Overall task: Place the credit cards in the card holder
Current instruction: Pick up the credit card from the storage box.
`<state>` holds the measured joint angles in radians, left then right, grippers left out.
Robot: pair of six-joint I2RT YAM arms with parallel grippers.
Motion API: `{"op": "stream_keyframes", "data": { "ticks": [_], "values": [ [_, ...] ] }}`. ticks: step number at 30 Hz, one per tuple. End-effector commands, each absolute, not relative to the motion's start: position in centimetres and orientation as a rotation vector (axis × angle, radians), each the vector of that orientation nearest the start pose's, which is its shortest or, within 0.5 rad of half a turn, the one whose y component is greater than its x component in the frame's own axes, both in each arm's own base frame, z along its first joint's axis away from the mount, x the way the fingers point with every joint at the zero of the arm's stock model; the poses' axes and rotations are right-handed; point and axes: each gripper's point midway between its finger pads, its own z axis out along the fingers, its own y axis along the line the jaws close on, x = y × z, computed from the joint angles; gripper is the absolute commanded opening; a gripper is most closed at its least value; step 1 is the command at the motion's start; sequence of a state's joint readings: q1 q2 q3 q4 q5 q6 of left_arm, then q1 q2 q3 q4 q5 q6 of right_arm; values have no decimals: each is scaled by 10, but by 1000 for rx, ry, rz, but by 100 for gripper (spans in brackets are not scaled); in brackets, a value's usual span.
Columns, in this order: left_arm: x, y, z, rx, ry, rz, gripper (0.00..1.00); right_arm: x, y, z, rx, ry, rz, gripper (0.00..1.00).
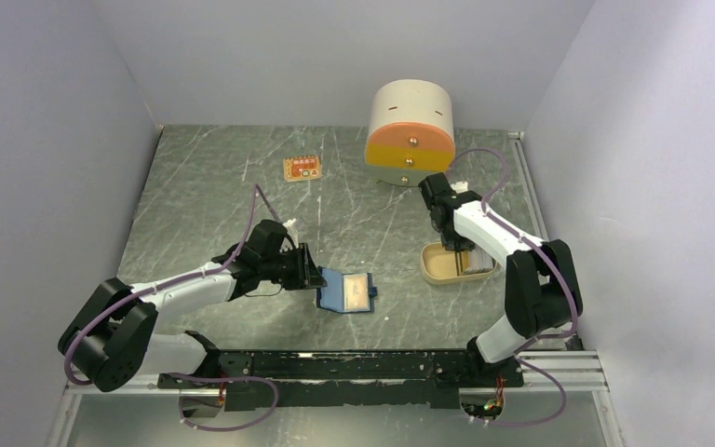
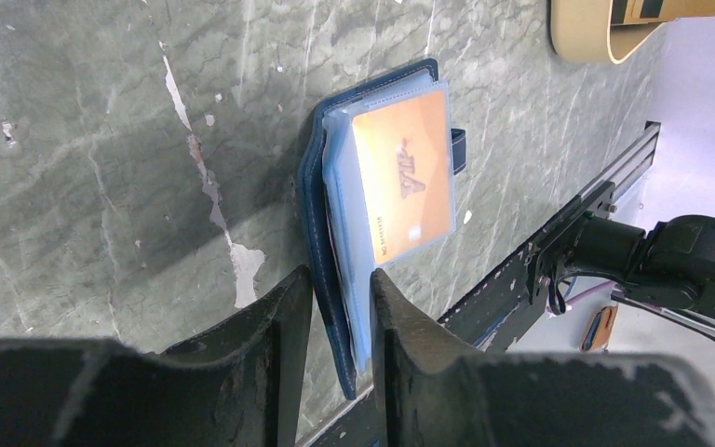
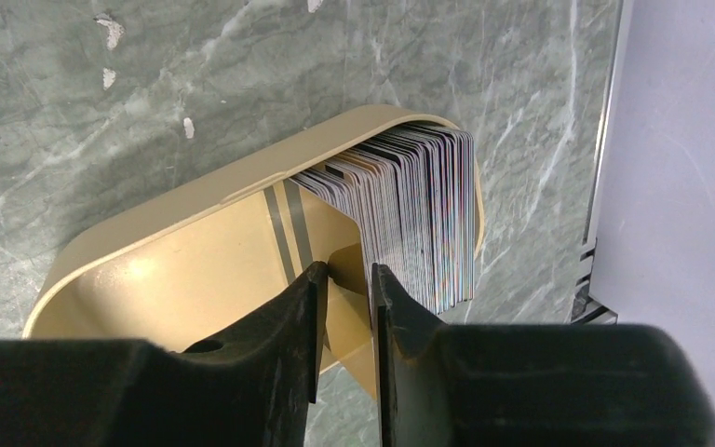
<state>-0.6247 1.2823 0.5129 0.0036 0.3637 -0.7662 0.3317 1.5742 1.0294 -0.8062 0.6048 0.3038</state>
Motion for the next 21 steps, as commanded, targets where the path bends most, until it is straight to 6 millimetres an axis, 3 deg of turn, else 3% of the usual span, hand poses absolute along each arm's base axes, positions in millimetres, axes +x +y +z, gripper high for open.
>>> {"op": "stream_keyframes", "data": {
  "ticks": [1, 12, 17, 21],
  "values": [
    [200, -255, 68, 31, 2510, -1088, 34, 294, 2, 90, 73, 2626, -675, 25],
    [199, -255, 66, 28, 2516, -1089, 34, 293, 13, 95, 67, 2635, -591, 11],
    [199, -256, 67, 28, 2519, -1096, 30, 289, 46, 98, 32, 2677, -342, 1],
    [201, -252, 62, 2, 2544, -1052, 22, 283, 60, 112, 35, 2655, -223, 0]
  ]
}}
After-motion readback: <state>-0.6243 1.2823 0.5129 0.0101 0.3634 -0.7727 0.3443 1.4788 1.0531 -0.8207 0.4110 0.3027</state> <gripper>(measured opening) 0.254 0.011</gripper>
